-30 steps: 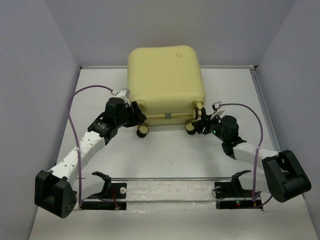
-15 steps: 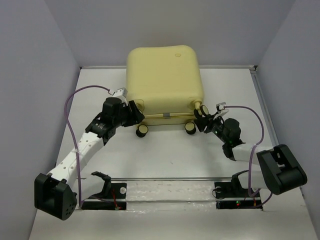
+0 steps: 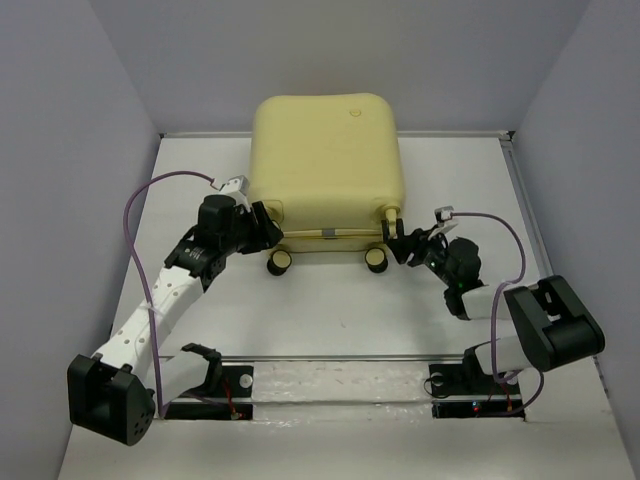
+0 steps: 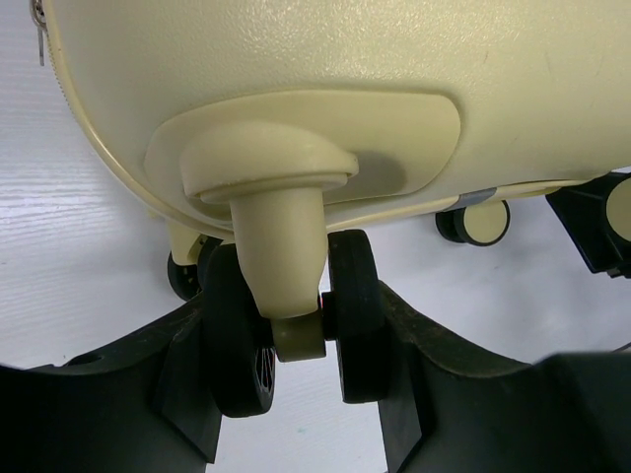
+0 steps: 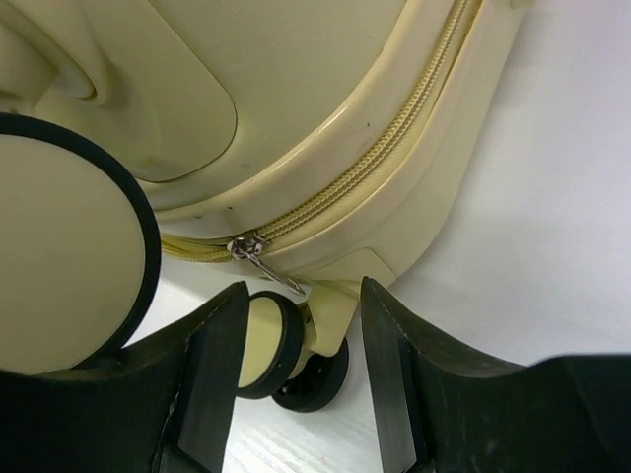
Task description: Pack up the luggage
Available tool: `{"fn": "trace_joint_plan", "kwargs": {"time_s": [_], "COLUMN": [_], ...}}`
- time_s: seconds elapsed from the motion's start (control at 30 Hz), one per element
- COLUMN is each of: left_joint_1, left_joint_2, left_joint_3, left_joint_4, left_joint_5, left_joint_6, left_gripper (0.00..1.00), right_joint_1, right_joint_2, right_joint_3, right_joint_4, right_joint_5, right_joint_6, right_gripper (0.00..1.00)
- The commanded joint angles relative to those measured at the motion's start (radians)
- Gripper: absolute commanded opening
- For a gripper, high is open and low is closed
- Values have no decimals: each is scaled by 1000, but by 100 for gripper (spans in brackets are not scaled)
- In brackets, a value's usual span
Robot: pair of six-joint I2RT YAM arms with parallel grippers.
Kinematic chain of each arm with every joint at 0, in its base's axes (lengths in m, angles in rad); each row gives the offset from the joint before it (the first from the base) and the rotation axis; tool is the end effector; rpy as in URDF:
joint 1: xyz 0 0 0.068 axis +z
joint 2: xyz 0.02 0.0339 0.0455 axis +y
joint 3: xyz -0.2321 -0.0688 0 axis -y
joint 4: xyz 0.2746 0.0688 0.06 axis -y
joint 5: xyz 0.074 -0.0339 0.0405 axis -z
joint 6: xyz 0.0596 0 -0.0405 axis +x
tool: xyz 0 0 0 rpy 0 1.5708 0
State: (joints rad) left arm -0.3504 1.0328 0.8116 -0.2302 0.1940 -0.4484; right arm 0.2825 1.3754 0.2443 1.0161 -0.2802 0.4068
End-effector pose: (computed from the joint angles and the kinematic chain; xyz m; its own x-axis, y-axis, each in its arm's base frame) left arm 0.2791 -0.1142 0.2533 -0.5859 -0.2388 -0.7744 0.2727 0.8418 -0.4659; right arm 0.2610 0.0929 0.1032 -0.3116 0.3055 -0.8998 -0.4447 0.7899 0.4222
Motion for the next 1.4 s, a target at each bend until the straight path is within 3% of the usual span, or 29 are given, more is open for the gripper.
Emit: {"fn": "trace_joint_plan", "kwargs": {"time_s": [0.0, 0.17, 0.23, 0.4, 0.57, 0.7, 0.77, 0.83, 0.93, 1.13, 1.27, 1.33, 1.37], "left_joint_1": [-1, -1, -1, 1, 1, 1, 1, 1, 1, 1, 1, 1, 1], "left_joint_2": [-97, -106, -106, -99, -86, -71, -74, -79, -88, -100, -100, -100, -102], "left_joint_3": [37, 31, 24, 12, -17, -12, -9, -11, -11, -6, -8, -6, -8], "left_joint_4": [149, 149, 155, 163, 206, 224, 223, 224, 221, 212, 207, 204, 203], "left_joint_5": [116, 122, 131, 122, 151, 163, 165, 162, 163, 165, 163, 159, 156], "left_joint_6": [40, 34, 33, 39, 17, 8, 8, 8, 10, 10, 13, 17, 19], "left_gripper": [6, 6, 6, 6, 6, 6, 6, 6, 6, 6, 6, 6, 6], "right_joint_1": [-3, -3, -3, -3, -3, -3, -3, -3, -3, -3, -3, -3, -3], "right_joint_2": [80, 184, 226, 283, 269, 212, 167, 145, 114, 117, 145, 163, 171], "right_joint_3": [64, 87, 73, 52, 7, -22, -31, -43, -37, 30, 87, 90, 93], "right_joint_4": [180, 319, 416, 538, 615, 538, 460, 429, 386, 368, 415, 462, 472], "right_joint_5": [-53, -65, -63, -108, -119, -97, -56, -40, -22, -43, -105, -93, -91], "right_joint_6": [-46, -31, -2, 62, 104, 81, 52, 40, 14, -26, -17, -7, -3], "right_gripper": [53, 42, 28, 7, 7, 7, 17, 38, 52, 54, 40, 28, 28]}}
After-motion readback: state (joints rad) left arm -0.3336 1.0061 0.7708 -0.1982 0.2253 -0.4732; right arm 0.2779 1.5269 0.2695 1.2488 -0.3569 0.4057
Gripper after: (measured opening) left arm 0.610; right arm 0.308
